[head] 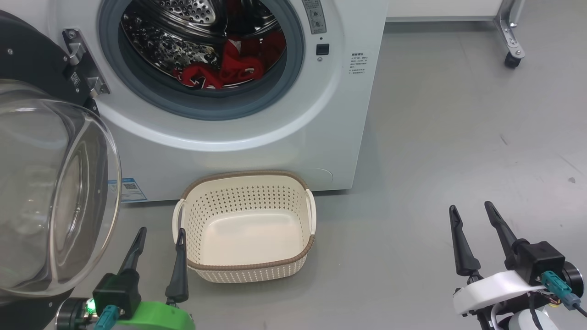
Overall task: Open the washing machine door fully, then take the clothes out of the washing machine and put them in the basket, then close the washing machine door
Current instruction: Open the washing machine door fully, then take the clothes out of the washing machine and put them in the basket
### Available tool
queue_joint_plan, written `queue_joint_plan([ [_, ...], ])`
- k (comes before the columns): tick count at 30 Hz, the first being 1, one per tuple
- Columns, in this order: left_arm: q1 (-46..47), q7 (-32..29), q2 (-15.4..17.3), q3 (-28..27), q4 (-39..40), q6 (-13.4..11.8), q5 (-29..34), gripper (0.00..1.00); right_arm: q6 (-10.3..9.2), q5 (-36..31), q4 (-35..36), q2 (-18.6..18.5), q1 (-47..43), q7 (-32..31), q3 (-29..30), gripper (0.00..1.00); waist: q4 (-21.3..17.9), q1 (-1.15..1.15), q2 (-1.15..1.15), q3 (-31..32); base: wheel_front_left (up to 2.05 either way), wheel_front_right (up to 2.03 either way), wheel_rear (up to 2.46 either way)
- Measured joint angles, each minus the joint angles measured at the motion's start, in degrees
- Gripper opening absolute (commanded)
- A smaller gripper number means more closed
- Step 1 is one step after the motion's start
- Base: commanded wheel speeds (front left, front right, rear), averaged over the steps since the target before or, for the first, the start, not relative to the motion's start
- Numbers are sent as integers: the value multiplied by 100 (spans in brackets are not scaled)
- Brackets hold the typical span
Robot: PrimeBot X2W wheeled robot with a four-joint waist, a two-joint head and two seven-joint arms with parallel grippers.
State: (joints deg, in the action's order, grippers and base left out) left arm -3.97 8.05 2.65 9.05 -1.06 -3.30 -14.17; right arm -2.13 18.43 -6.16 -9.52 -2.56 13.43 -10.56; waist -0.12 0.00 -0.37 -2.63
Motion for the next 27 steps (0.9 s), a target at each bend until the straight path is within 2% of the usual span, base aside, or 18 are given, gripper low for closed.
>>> queue_joint_plan([
  [27, -13, -40, 0, 90, 4, -103, 157, 100, -11, 10, 73, 0, -34, 5, 62, 100, -34, 0, 0, -34, 0, 0, 0],
])
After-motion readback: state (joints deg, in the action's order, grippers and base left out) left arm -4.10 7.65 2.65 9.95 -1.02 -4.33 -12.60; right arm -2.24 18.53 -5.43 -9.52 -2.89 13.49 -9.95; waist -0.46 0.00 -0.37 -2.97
